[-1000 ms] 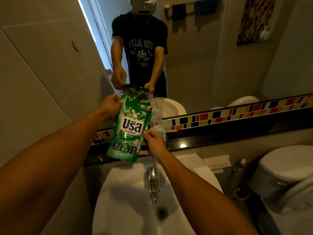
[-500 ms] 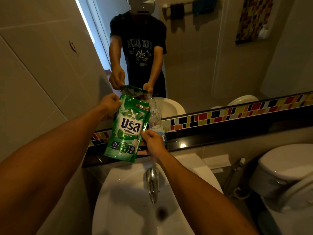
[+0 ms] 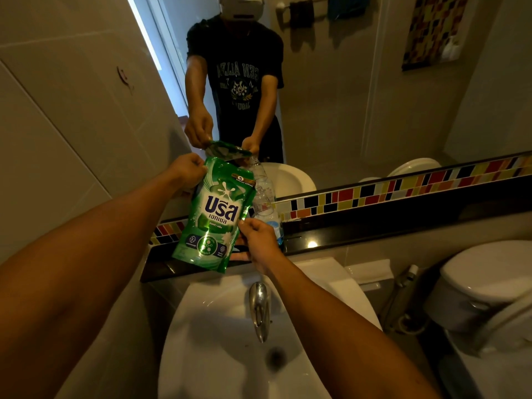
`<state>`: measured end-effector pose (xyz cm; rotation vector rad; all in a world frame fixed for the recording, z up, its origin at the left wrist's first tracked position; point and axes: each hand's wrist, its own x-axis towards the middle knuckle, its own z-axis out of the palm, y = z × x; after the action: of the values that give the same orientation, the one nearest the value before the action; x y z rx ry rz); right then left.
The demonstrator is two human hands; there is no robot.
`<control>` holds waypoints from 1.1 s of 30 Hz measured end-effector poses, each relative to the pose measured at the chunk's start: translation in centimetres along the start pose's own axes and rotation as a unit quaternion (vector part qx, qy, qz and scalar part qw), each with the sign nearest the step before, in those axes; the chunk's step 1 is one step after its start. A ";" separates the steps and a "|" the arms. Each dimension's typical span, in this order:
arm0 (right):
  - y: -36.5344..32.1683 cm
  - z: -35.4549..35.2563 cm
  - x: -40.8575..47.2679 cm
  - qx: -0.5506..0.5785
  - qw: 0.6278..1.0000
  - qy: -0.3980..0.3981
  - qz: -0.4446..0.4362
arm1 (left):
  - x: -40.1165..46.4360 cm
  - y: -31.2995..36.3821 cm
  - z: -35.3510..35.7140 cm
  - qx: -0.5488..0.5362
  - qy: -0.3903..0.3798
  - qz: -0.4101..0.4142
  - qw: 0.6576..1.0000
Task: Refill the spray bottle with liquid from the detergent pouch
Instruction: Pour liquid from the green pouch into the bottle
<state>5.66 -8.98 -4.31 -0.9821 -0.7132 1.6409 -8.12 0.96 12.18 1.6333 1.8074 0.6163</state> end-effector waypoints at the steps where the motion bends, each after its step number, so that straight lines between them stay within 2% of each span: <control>1: 0.0 0.0 0.0 0.000 1.000 0.000 -0.001 | 0.0 0.1 -0.1 0.000 -0.003 -0.003 1.000; 33: 0.3 0.6 0.5 0.022 1.000 -0.011 -0.005 | 0.0 1.3 -0.7 0.025 -0.018 -0.004 1.000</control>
<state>4.93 -8.55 -4.43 -0.9292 -0.6936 1.6539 -7.66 1.20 13.58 1.6584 1.8162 0.5389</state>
